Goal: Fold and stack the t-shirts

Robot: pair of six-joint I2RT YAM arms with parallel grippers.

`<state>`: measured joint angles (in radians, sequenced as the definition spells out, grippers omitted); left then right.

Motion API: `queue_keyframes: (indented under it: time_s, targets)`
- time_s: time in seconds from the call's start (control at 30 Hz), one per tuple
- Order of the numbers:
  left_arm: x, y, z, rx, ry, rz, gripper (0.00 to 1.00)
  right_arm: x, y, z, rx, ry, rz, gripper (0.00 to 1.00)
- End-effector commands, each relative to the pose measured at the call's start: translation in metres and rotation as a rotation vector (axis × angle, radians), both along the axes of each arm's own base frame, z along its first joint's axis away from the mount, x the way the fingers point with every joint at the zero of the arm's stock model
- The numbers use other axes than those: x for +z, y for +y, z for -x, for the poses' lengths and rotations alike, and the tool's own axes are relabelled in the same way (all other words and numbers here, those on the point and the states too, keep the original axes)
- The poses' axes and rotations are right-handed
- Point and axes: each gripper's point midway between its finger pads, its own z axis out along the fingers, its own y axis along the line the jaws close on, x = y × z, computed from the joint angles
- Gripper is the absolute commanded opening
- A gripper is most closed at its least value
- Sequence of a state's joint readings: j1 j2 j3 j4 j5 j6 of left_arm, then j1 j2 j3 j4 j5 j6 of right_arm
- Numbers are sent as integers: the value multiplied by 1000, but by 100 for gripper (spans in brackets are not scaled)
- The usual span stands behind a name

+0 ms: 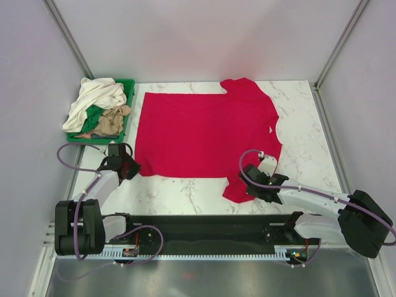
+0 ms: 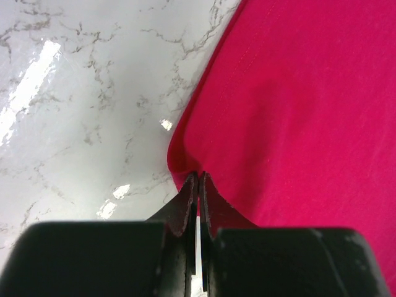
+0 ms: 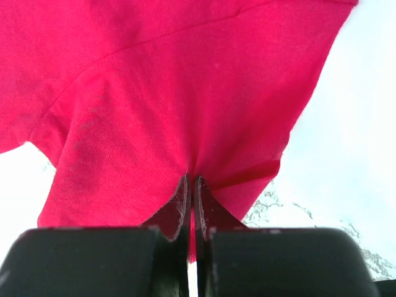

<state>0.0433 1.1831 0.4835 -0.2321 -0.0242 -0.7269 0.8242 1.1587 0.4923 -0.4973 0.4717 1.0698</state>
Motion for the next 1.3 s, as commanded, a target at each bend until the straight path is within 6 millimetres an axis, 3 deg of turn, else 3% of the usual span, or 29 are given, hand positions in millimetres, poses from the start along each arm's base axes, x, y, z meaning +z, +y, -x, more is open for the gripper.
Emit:
queue_keyframes:
  time_s: [0.0, 0.13, 0.33, 0.67, 0.97, 1.0, 1.07, 1.13, 1.2, 1.23, 1.27]
  targets:
    - [2, 0, -5, -15, -22, -17, 2, 1, 2, 7, 6, 25, 3, 0]
    - [3, 0, -6, -18, -28, -24, 2, 14, -1, 6, 1, -3, -4, 0]
    - [11, -10, -5, -55, -45, -33, 2, 53, -10, -5, -42, -101, -5, 0]
    - [46, -15, -6, -74, -92, -63, 2, 103, -29, -29, -125, -278, 43, 0]
    - [96, -11, -36, -71, -147, -100, 2, 168, -29, -93, -187, -398, 42, 0]
    - [111, -11, -44, -74, -170, -105, 2, 171, -31, -99, -178, -395, 53, 0]
    - [123, -12, -60, -85, -179, -107, 2, 176, -31, -117, -194, -392, 35, 0]
    - [125, -12, -69, -85, -165, -110, 2, 175, -36, -134, -202, -382, 57, 0]
    - [131, -11, -87, -84, -163, -113, 2, 187, -34, -150, -199, -399, 53, 0]
    - [132, -10, -92, -83, -157, -113, 2, 179, -38, -159, -209, -375, 75, 0]
    - [142, -10, -103, -82, -178, -115, 2, 189, -36, -168, -213, -390, 68, 0]
